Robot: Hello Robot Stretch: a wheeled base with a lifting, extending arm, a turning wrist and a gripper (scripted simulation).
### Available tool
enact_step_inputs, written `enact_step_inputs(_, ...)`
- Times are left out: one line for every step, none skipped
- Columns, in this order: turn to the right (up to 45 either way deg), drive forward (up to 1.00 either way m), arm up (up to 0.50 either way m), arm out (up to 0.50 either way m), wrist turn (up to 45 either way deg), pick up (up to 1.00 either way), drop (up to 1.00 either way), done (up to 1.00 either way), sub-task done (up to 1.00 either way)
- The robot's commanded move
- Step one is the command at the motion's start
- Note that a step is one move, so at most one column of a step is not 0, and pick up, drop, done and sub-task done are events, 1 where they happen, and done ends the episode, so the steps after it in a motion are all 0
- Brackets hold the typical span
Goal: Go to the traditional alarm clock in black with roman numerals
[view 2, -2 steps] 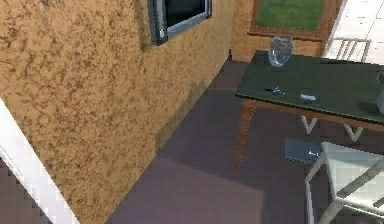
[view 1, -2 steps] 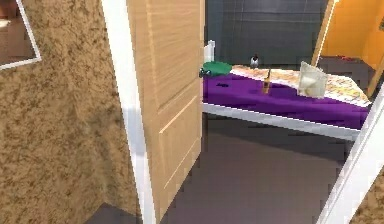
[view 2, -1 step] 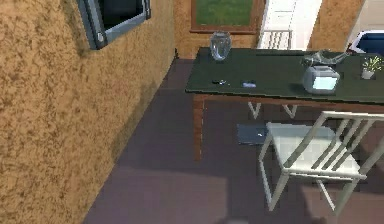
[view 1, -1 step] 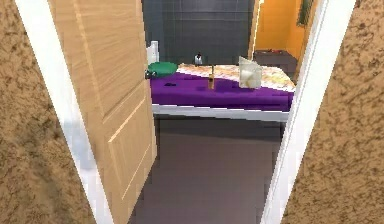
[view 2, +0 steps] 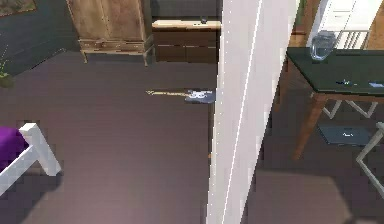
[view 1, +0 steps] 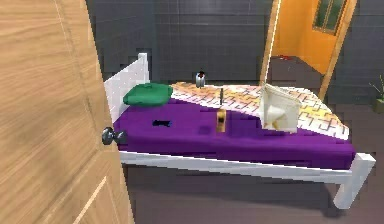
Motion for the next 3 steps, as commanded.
enact_step_inputs(9.0,0.00,0.00,0.00,0.0,0.00,0.00,0.00,0.00)
enact_step_inputs(0.0,0.45,0.00,0.00,0.0,0.00,0.00,0.00,0.00)
enact_step_inputs(45.0,0.00,0.00,0.00,0.0,0.00,0.00,0.00,0.00)
